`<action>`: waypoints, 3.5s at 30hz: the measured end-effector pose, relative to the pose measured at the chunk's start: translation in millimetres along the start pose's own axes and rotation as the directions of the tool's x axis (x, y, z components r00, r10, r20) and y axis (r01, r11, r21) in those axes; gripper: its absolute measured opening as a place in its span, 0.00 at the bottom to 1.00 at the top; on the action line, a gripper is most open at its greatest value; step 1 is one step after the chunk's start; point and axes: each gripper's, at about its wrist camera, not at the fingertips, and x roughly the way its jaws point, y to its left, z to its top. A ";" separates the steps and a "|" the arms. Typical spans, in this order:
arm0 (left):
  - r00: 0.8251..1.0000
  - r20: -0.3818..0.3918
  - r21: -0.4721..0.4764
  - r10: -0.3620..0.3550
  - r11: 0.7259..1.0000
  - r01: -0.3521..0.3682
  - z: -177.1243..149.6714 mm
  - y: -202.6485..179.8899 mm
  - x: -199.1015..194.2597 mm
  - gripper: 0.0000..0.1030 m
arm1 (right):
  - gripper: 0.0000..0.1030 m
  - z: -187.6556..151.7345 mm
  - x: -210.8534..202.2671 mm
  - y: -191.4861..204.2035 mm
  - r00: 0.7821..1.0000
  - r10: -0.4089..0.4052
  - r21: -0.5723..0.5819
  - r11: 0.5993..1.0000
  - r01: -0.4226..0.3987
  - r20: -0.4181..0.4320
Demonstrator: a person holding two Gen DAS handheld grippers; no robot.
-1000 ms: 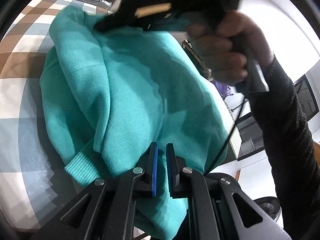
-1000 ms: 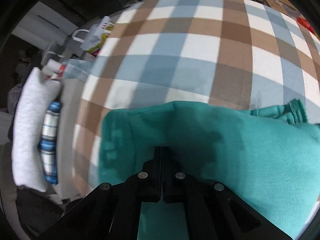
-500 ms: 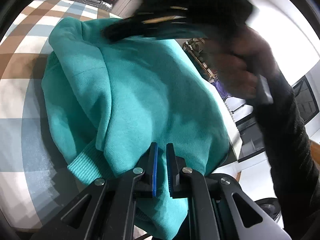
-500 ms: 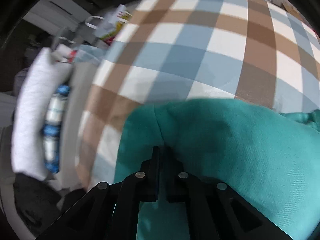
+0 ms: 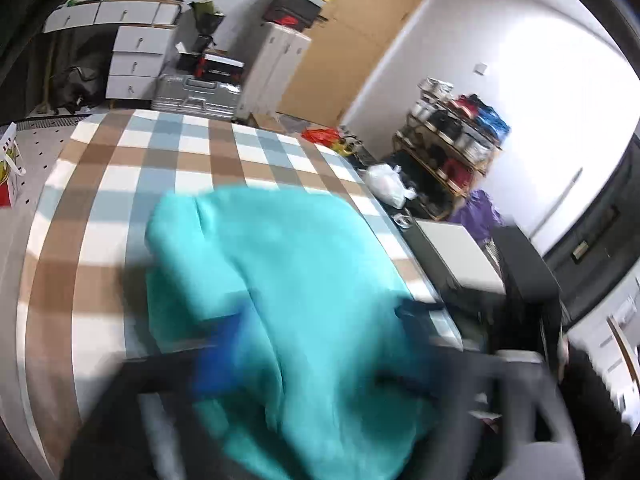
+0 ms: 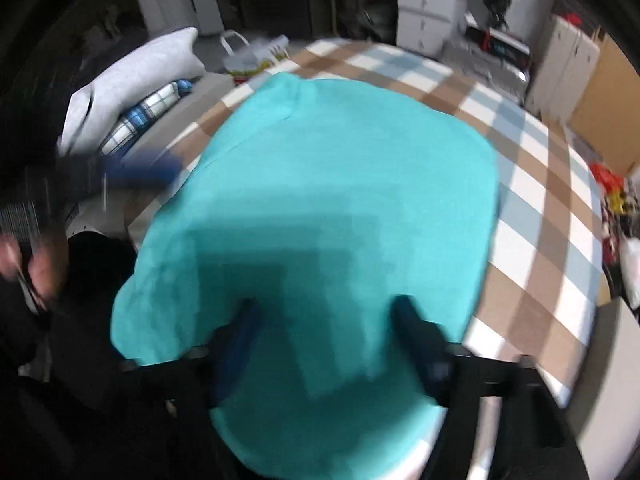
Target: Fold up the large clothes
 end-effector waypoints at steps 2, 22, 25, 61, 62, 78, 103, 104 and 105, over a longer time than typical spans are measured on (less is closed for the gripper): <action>0.997 -0.050 -0.010 0.062 0.998 -0.063 6.9 12.1 29.1 0.86 | 0.86 0.4 6.0 3.7 0.999 -0.015 0.021 1.000 0.014 0.034; 0.984 -0.173 -0.069 0.047 0.996 -0.060 -18.4 62.6 70.0 0.77 | 0.16 121.8 26.3 -97.7 0.995 0.061 0.262 0.962 -0.080 0.078; 0.982 -0.178 -0.051 0.058 0.996 -0.068 -16.7 61.7 71.9 0.77 | 0.16 125.8 74.8 -94.0 0.999 0.030 0.244 0.970 -0.019 -0.045; 0.980 -0.200 -0.061 0.012 0.998 -0.025 -14.9 66.8 69.5 0.78 | 0.10 -40.7 16.3 98.6 0.990 0.139 0.113 0.984 -0.138 0.005; 0.980 -0.199 -0.059 0.013 0.998 -0.025 -15.0 66.8 69.2 0.78 | 0.10 -43.3 8.2 100.9 0.985 0.171 0.119 0.978 -0.173 0.030; 0.981 -0.187 -0.296 0.056 0.949 -0.110 -80.9 85.1 -15.2 0.79 | 0.11 -84.3 26.1 82.2 0.928 0.286 0.433 0.824 -0.366 0.240; 0.905 -0.370 -0.168 -0.212 0.973 0.159 13.8 39.7 83.0 0.80 | 0.68 -103.1 -16.3 -62.4 0.918 0.039 0.674 0.666 -0.319 0.395; 0.901 -0.385 -0.171 -0.202 0.975 0.145 11.5 42.6 82.7 0.80 | 0.69 -105.5 -12.6 -64.6 0.909 0.024 0.684 0.651 -0.330 0.416; 0.901 -0.397 -0.164 -0.174 0.980 0.117 8.7 48.1 77.1 0.80 | 0.69 -105.9 -13.3 -68.8 0.906 0.026 0.689 0.640 -0.339 0.422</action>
